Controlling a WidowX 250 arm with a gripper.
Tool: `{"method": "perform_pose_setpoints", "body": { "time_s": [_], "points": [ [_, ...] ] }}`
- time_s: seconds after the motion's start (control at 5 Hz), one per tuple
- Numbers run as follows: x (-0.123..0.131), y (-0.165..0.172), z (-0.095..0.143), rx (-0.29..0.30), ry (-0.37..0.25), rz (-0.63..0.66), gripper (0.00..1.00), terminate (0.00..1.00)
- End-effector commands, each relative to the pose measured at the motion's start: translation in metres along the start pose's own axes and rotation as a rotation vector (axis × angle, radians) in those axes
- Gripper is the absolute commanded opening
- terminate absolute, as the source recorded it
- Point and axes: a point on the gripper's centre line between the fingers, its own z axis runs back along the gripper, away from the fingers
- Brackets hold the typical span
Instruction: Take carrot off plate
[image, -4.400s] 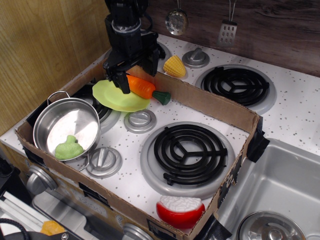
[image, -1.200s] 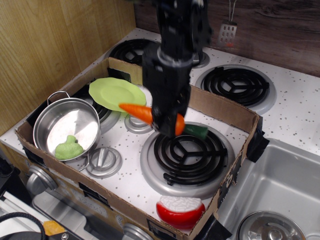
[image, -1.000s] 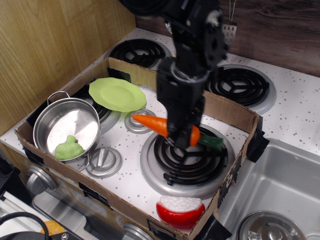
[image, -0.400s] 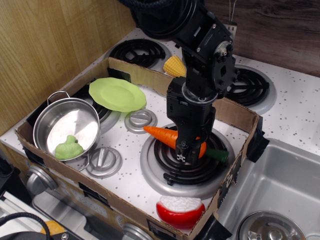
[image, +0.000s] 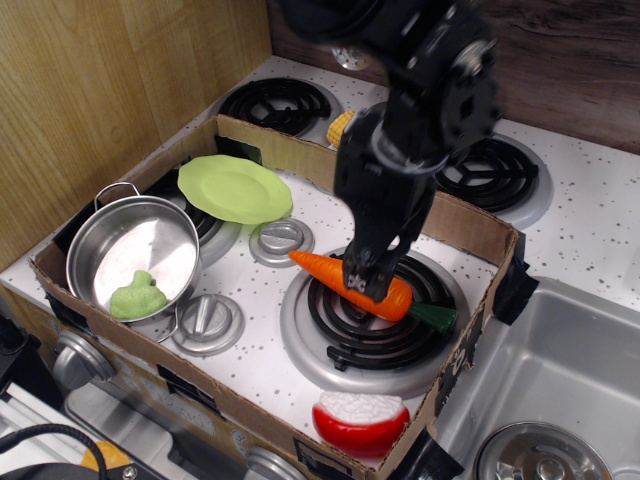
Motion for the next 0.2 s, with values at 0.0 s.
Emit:
{"method": "perform_pose_setpoints", "body": {
  "time_s": [0.0],
  "points": [
    [0.0103, -0.0144, 0.0443, -0.080, -0.047, -0.052, 1.00, 1.00]
  ]
}}
